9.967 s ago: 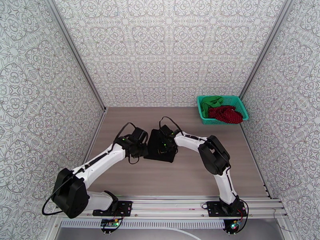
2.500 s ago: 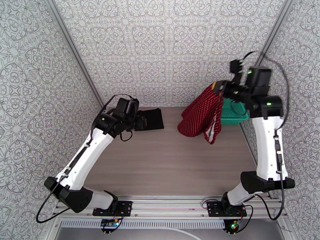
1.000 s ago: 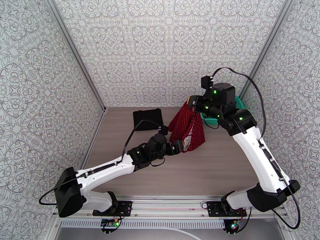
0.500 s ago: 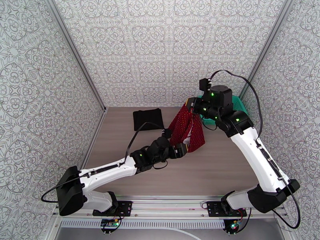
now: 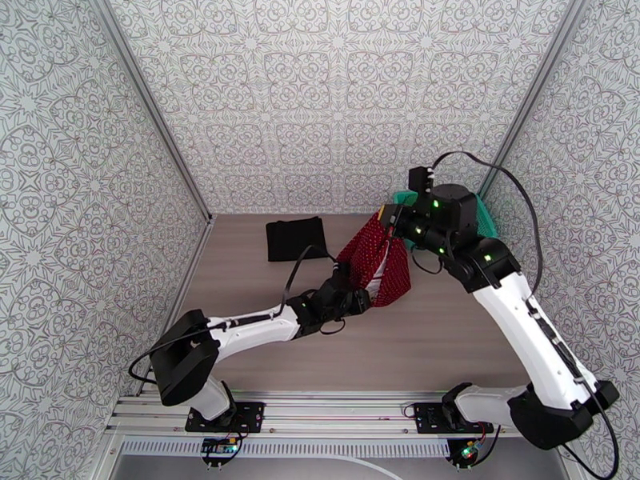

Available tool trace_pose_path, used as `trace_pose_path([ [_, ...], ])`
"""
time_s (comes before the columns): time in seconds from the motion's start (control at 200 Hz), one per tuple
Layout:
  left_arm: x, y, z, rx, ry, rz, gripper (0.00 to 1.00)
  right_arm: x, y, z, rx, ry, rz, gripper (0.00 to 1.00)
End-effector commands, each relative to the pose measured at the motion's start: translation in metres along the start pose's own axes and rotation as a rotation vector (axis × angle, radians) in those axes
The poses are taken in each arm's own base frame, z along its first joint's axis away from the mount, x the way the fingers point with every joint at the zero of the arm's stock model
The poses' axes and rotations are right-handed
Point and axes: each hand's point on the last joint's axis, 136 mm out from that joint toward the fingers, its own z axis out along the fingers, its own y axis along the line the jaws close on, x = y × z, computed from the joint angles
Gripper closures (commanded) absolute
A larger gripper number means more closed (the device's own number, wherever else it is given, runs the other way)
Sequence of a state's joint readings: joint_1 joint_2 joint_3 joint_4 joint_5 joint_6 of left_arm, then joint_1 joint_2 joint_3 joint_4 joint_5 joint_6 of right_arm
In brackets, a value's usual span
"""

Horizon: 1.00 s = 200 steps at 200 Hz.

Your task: Fold and stack the mixed laundry pile

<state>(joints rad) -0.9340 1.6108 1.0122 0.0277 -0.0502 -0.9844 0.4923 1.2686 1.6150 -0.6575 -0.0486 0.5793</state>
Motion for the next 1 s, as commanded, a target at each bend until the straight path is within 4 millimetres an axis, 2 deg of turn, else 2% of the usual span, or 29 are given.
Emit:
trace_pose_path([
  [0.0,-0.037,-0.004,-0.033,0.009,-0.102,0.016,1.00,-0.009,-0.007,-0.022,0.035,-0.093,0.015,1.00],
  [0.125,-0.079,0.008,-0.097,-0.093,-0.222,0.089,1.00,0.007,-0.030,-0.033,0.093,-0.118,0.074,1.00],
  [0.24,-0.112,0.012,-0.160,-0.178,-0.288,0.168,1.00,0.034,-0.053,-0.034,0.115,-0.130,0.190,1.00],
  [0.335,-0.123,0.012,-0.188,-0.207,-0.263,0.207,1.00,0.067,-0.077,-0.025,0.129,-0.123,0.331,1.00],
  [0.4,-0.122,0.012,-0.193,-0.215,-0.224,0.230,1.00,0.093,-0.093,-0.016,0.137,-0.110,0.433,1.00],
  [0.46,-0.117,0.015,-0.189,-0.226,-0.181,0.250,1.00,0.117,-0.107,-0.008,0.150,-0.090,0.500,1.00],
  [0.53,-0.108,0.023,-0.181,-0.250,-0.135,0.256,1.00,0.135,-0.117,-0.003,0.169,-0.058,0.521,1.00],
  [0.595,-0.100,0.032,-0.173,-0.268,-0.103,0.253,1.00,0.145,-0.121,-0.002,0.188,-0.020,0.496,0.88],
  [0.68,-0.091,0.041,-0.166,-0.280,-0.067,0.246,1.00,0.151,-0.120,-0.006,0.193,0.018,0.420,0.61],
  [0.74,-0.086,0.045,-0.163,-0.291,-0.045,0.244,1.00,0.153,-0.116,-0.009,0.190,0.062,0.328,0.48],
  [0.82,-0.083,0.047,-0.164,-0.298,-0.026,0.250,1.00,0.157,-0.106,-0.013,0.159,0.148,0.192,0.39],
  [0.93,-0.082,0.047,-0.167,-0.306,-0.013,0.263,1.00,0.169,-0.089,-0.015,0.087,0.296,-0.006,0.34],
  [0.955,-0.082,0.046,-0.168,-0.306,-0.010,0.266,1.00,0.170,-0.087,-0.016,0.076,0.323,-0.059,0.23],
  [0.995,-0.082,0.046,-0.169,-0.311,-0.005,0.272,1.00,0.171,-0.085,-0.016,0.070,0.361,-0.125,0.17],
])
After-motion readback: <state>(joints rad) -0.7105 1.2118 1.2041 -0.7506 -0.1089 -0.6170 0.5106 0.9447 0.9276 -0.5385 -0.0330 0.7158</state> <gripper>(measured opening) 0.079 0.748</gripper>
